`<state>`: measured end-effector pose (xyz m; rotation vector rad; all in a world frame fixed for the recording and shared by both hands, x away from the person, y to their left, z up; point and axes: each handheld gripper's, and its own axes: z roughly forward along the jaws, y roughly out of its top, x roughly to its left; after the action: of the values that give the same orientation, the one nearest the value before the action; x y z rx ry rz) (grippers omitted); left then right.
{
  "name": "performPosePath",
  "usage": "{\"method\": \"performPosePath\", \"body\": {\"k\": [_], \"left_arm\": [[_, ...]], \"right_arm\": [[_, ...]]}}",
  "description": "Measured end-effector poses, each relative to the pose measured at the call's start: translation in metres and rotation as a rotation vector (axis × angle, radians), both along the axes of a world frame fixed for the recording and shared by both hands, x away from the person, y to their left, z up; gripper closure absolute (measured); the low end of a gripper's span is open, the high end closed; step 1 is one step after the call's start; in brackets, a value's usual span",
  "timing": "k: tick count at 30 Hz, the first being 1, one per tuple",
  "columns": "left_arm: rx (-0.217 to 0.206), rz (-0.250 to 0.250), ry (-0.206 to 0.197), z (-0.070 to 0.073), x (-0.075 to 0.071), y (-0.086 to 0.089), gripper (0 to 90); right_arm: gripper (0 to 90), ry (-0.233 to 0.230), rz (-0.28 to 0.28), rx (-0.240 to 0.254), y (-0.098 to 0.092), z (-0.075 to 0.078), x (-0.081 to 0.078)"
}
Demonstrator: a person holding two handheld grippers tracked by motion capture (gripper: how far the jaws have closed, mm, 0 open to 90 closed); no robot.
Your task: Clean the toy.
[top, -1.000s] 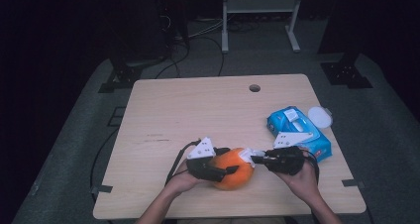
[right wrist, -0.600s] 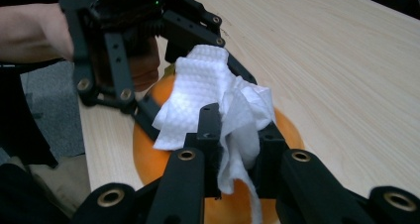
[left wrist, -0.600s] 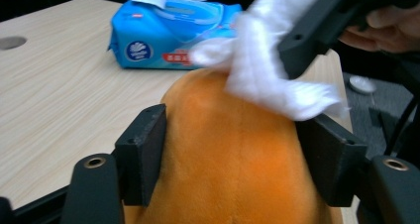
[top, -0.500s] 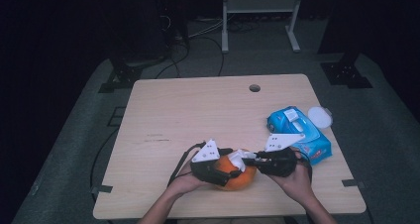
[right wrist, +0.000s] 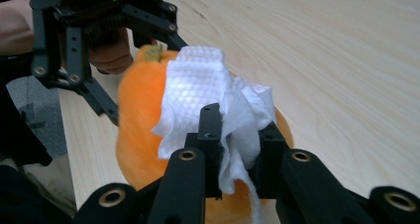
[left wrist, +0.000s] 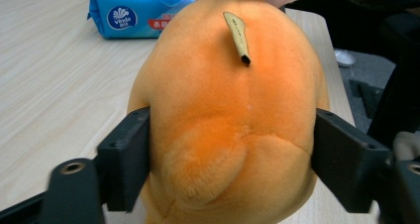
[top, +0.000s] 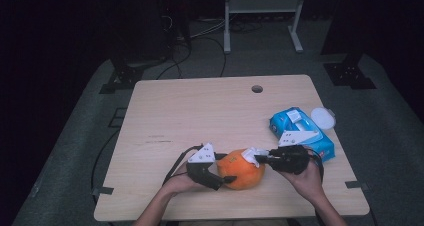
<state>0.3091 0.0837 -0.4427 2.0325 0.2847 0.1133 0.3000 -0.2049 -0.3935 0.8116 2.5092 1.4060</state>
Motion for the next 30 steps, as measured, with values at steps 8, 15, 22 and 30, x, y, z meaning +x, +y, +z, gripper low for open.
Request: {"method": "performPosePath", "body": {"k": [8,15,22,30], "left_arm": [[0.004,0.018,-0.030,0.002,-0.004,-0.005,30.7],[-0.018,0.024,-0.012,0.001,-0.003,-0.007,31.8],[-0.079,0.044,-0.016,0.029,-0.008,-0.002,34.1],[-0.067,0.055,0.005,0.030,-0.006,0.004,35.9]], "right_arm": [[77.7,-0.078,0.065,-0.051,0.027,0.012,-0.013],[77.8,-0.003,-0.007,-0.024,-0.004,-0.001,0.001],[77.8,-0.064,0.029,0.027,0.012,0.016,-0.010],[77.7,0.046,0.041,0.005,0.019,-0.010,0.004]]}}
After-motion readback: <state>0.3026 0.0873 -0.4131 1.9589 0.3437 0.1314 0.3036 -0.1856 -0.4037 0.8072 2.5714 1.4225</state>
